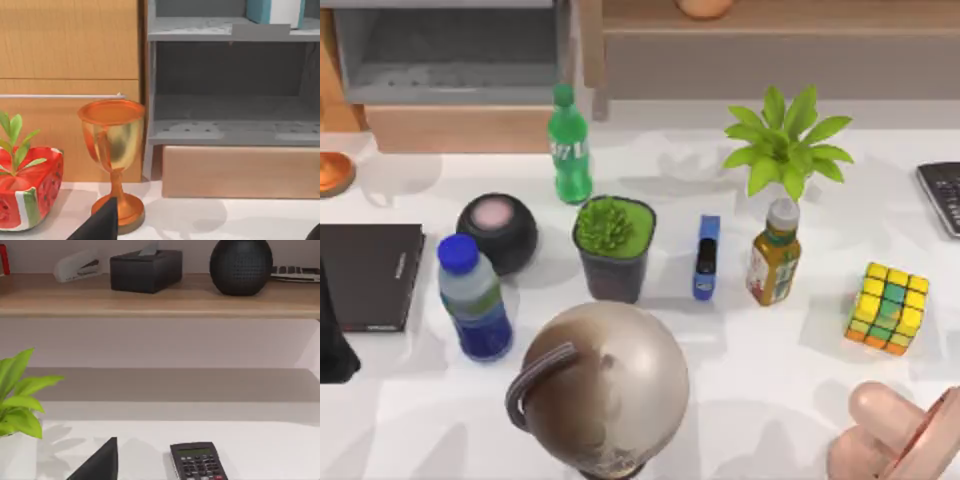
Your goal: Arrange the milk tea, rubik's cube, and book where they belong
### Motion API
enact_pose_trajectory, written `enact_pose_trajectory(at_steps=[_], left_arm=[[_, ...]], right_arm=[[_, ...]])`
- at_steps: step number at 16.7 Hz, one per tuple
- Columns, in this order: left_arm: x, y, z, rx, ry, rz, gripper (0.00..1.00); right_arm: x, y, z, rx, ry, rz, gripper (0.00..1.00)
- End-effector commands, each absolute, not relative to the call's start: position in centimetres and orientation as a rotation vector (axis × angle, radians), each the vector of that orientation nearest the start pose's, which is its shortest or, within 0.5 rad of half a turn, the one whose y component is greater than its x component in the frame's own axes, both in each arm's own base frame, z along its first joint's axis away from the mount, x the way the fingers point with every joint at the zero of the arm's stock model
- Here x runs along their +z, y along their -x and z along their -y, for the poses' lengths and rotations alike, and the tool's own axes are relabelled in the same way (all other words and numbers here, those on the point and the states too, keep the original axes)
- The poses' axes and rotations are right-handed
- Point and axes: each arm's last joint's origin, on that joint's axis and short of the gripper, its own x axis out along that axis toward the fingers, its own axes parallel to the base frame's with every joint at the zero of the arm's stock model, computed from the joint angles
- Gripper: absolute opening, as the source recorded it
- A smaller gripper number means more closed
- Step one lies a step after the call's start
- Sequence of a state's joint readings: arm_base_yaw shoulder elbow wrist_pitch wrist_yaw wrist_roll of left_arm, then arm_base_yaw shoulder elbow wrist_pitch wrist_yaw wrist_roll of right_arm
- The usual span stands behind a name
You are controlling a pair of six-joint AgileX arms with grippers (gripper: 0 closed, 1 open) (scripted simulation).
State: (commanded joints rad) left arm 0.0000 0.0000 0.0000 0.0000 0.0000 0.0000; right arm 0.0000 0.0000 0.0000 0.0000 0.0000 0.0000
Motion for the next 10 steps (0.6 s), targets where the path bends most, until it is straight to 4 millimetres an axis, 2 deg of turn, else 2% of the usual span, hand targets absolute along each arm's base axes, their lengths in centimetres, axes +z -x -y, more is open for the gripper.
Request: enact_pose_trajectory(at_steps=[3,5,8,10], left_arm=[[16.0,-10.6,0.1,0.0,0.0,0.0,1.0],[16.0,-10.6,0.1,0.0,0.0,0.0,1.0],[16.0,-10.6,0.1,0.0,0.0,0.0,1.0],[16.0,-10.6,0.1,0.0,0.0,0.0,1.0]], right_arm=[[16.3,-10.6,0.1,0.0,0.0,0.003,1.0],[17.6,-10.7,-0.1,-0.001,0.001,0.018,1.0],[21.0,-11.4,-0.6,-0.005,0.0,0.045,1.0],[23.9,-12.8,-1.2,-0.008,-0.002,0.056,1.0]])
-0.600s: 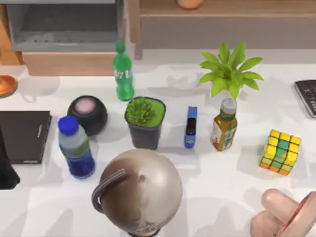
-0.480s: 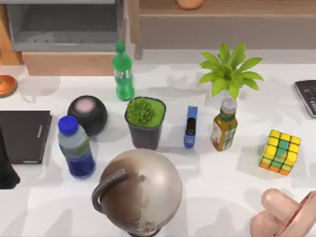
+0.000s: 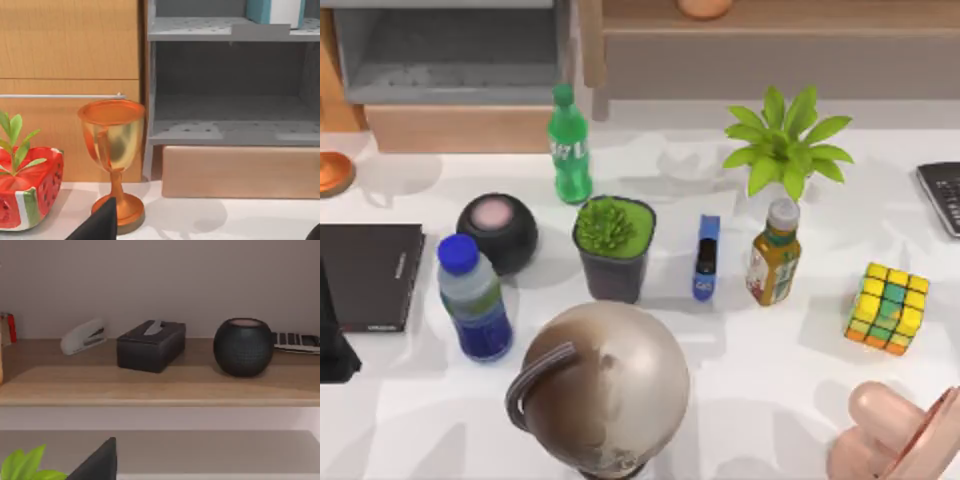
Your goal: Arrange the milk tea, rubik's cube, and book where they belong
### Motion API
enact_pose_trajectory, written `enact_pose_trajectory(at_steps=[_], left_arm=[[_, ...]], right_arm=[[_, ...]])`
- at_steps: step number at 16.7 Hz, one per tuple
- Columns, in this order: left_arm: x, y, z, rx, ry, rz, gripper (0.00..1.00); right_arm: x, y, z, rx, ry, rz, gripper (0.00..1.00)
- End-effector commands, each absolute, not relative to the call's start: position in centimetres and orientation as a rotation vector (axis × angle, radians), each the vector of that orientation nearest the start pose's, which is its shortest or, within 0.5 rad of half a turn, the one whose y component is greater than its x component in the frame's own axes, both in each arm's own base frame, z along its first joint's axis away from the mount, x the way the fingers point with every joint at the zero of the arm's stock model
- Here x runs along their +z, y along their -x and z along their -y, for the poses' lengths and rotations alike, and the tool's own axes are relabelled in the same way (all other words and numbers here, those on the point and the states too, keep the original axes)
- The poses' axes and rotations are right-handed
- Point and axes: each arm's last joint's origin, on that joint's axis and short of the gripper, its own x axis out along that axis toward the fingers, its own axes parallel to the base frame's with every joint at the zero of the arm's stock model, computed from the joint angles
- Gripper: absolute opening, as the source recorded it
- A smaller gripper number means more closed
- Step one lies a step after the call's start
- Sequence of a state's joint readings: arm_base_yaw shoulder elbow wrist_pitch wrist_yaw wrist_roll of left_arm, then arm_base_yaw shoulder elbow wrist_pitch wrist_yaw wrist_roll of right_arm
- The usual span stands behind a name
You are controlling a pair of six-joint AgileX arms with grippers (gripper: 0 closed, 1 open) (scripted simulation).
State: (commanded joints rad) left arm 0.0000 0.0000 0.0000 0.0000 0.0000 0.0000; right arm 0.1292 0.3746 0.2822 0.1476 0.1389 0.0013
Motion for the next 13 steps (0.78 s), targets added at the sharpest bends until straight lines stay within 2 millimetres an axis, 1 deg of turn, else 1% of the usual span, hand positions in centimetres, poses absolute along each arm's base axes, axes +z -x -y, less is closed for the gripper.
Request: enact_pose_trajectory(at_steps=[1,3,5,7,8,10,12,13], left_arm=[[16.0,-10.6,0.1,0.0,0.0,0.0,1.0],[16.0,-10.6,0.1,0.0,0.0,0.0,1.0],[16.0,-10.6,0.1,0.0,0.0,0.0,1.0],[16.0,-10.6,0.1,0.0,0.0,0.0,1.0],[16.0,-10.6,0.1,0.0,0.0,0.0,1.0],[16.0,-10.6,0.1,0.0,0.0,0.0,1.0],[16.0,-10.6,0.1,0.0,0.0,0.0,1.0],[16.0,-10.6,0.1,0.0,0.0,0.0,1.0]], right_arm=[[25.4,-13.8,-1.6,-0.01,-0.003,0.058,1.0],[28.1,-16.5,-2.9,-0.012,-0.004,0.058,1.0],[30.1,-20.1,-4.9,-0.014,-0.005,0.053,1.0],[31.1,-24.2,-7.6,-0.015,-0.004,0.044,1.0],[31.2,-26.3,-9.2,-0.016,-0.003,0.039,1.0],[30.5,-30.2,-12.9,-0.017,0.001,0.028,1.0],[28.8,-33.6,-16.7,-0.017,0.005,0.018,1.0],[27.6,-35.0,-18.5,-0.017,0.007,0.013,1.0]])
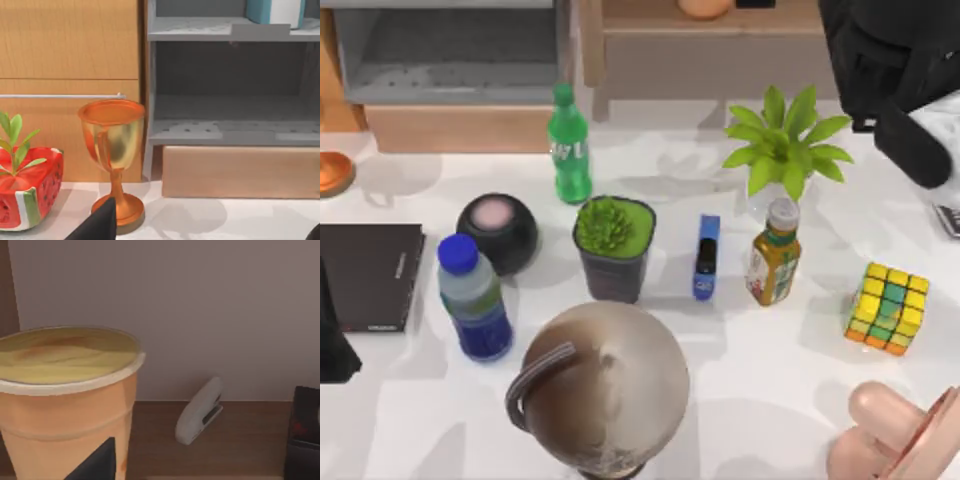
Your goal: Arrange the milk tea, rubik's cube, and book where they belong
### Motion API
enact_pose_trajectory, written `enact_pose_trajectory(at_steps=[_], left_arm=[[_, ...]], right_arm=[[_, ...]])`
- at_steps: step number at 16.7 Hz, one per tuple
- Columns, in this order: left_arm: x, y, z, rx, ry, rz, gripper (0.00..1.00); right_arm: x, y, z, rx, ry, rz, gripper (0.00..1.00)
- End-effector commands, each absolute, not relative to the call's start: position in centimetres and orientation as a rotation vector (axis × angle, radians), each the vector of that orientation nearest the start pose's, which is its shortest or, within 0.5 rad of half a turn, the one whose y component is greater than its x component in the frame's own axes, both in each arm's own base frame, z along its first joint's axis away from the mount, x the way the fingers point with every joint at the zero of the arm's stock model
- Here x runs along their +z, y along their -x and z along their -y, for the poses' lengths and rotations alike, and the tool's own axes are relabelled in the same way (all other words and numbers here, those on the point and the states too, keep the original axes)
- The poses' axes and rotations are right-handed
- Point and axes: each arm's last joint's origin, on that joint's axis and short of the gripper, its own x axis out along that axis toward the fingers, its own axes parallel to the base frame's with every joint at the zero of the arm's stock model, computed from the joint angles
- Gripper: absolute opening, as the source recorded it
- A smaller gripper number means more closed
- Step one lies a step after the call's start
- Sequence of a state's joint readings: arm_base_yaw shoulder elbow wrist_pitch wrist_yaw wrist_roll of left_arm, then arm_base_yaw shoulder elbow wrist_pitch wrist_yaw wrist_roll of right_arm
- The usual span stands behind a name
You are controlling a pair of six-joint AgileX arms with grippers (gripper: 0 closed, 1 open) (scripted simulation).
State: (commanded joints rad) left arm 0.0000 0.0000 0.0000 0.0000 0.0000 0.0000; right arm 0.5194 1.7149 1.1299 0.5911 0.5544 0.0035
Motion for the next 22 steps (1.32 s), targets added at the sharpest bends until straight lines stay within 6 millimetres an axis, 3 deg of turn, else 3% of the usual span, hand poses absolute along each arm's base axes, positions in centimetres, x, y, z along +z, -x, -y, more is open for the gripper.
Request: enact_pose_trajectory(at_steps=[4,7,15,22], left_arm=[[16.0,-10.6,0.1,0.0,0.0,0.0,1.0],[16.0,-10.6,0.1,0.0,0.0,0.0,1.0],[16.0,-10.6,0.1,0.0,0.0,0.0,1.0],[16.0,-10.6,0.1,0.0,0.0,0.0,1.0]], right_arm=[[23.1,-38.2,-24.5,-0.016,0.011,0.004,1.0],[21.3,-39.0,-26.7,-0.016,0.009,0.006,1.0],[21.1,-39.4,-26.6,-0.018,0.01,0.005,1.0],[21.4,-44.5,-25.9,-0.017,0.009,0.007,1.0]])
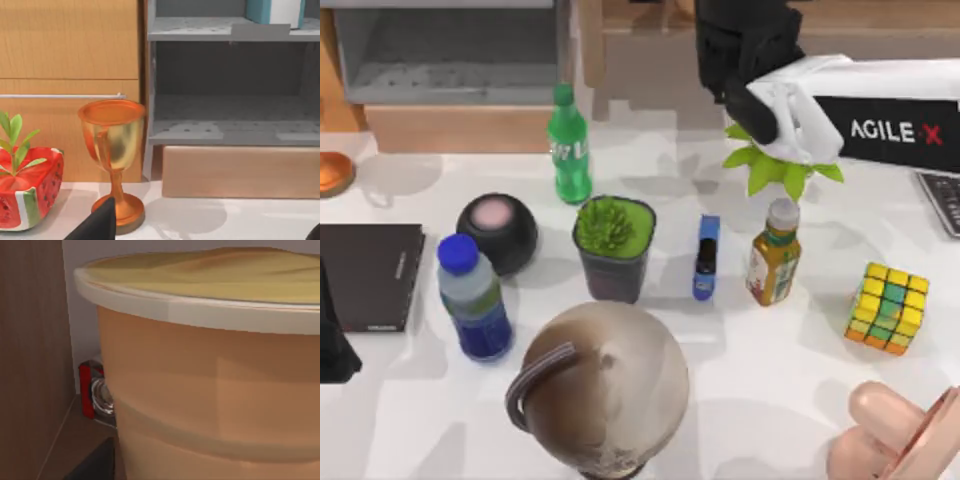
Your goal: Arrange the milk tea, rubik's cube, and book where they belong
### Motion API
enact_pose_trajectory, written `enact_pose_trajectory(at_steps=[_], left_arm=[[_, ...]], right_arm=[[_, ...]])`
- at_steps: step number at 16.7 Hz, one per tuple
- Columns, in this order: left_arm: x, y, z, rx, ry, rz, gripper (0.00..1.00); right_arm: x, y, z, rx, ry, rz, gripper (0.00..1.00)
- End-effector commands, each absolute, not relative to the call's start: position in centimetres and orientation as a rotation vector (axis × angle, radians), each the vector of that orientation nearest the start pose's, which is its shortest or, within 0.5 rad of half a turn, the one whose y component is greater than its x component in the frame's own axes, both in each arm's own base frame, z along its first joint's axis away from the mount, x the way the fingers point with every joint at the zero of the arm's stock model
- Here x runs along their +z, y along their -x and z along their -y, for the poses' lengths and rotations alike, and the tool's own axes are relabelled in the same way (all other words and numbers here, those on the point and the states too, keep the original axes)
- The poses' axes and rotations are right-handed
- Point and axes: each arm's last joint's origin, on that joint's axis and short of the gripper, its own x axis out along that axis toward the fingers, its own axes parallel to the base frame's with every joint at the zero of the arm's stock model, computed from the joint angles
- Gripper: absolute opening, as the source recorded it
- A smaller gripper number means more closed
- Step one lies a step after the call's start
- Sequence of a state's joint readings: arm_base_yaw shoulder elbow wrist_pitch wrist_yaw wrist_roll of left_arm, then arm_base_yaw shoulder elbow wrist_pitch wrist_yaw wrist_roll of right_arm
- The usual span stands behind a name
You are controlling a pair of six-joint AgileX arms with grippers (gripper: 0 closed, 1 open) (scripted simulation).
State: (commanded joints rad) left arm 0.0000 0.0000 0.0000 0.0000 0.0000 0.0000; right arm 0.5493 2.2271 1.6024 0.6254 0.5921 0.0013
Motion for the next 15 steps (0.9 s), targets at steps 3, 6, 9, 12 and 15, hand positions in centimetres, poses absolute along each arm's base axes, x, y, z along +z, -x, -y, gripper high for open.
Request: enact_pose_trajectory(at_steps=[3,6,9,12,15], left_arm=[[16.0,-10.6,0.1,0.0,0.0,0.0,1.0],[16.0,-10.6,0.1,0.0,0.0,0.0,1.0],[16.0,-10.6,0.1,0.0,0.0,0.0,1.0],[16.0,-10.6,0.1,0.0,0.0,0.0,1.0],[16.0,-10.6,0.1,0.0,0.0,0.0,1.0]], right_arm=[[21.2,-46.3,-26.2,-0.019,0.008,0.007,1.0],[21.1,-47.1,-26.8,-0.016,0.009,0.007,1.0],[21.1,-47.1,-26.8,-0.016,0.009,0.007,1.0],[21.1,-47.1,-26.8,-0.016,0.009,0.007,0.85],[21.1,-47.1,-26.8,-0.016,0.009,0.007,0.62]])
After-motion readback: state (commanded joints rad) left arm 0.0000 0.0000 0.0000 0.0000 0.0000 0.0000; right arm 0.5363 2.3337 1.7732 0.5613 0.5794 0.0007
